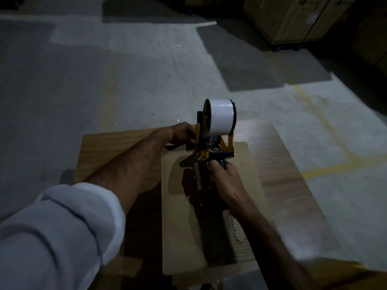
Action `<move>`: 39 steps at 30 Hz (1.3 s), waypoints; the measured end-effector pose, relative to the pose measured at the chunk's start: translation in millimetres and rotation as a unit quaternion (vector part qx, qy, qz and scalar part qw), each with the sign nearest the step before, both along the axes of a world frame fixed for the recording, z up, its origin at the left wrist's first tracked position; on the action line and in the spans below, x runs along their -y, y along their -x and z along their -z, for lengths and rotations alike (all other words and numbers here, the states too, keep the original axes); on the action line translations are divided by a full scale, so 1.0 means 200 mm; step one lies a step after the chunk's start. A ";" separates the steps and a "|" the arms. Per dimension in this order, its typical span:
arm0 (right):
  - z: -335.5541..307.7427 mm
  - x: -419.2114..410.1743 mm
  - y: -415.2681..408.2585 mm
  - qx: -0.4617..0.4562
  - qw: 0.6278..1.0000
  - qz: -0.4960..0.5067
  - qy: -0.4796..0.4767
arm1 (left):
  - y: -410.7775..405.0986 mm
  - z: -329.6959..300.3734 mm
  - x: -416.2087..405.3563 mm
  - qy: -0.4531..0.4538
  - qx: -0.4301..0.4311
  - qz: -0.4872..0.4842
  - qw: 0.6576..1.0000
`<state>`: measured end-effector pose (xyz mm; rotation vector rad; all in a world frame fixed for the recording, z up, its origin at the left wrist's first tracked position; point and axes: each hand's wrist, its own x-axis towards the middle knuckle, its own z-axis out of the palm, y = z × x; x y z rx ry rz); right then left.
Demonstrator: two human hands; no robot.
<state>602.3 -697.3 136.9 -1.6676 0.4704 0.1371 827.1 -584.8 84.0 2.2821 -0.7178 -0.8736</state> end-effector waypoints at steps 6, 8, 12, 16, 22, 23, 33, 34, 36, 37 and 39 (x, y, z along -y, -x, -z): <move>0.03 0.01 0.00 -0.038 0.999 0.021 -0.001 | 0.04 -0.03 -0.05 0.055 -0.085 -0.030 0.994; 0.03 0.01 0.00 -0.044 0.998 0.038 -0.039 | 0.06 -0.02 -0.09 0.094 -0.121 -0.046 0.987; 0.03 0.03 -0.02 -0.064 0.993 0.059 -0.081 | 0.10 -0.03 -0.17 0.076 -0.134 0.022 0.988; -0.02 0.10 -0.05 -0.081 0.994 -0.001 -0.077 | 0.15 -0.03 -0.17 0.092 -0.146 -0.013 0.985; -0.08 0.22 -0.04 -0.152 0.982 -0.036 -0.110 | 0.28 0.01 -0.21 0.122 -0.181 -0.038 0.975; -0.08 0.21 -0.03 -0.146 0.982 -0.034 -0.116 | 0.29 0.01 -0.21 0.124 -0.174 -0.043 0.976; -0.04 0.10 0.15 -0.104 0.994 -0.031 -0.021 | 0.31 0.01 -0.17 0.107 -0.132 -0.104 0.980; -0.03 0.11 0.20 -0.109 0.994 -0.026 -0.020 | 0.31 0.02 -0.17 0.114 -0.140 -0.112 0.977; -0.01 0.13 0.30 -0.116 0.993 -0.025 -0.010 | 0.32 0.01 -0.17 0.114 -0.139 -0.115 0.977; -0.01 0.14 0.35 -0.117 0.993 -0.024 -0.009 | 0.32 0.01 -0.17 0.103 -0.126 -0.104 0.981; -0.01 0.15 0.41 -0.119 0.993 -0.012 -0.017 | 0.32 0.02 -0.18 0.089 -0.094 -0.068 0.989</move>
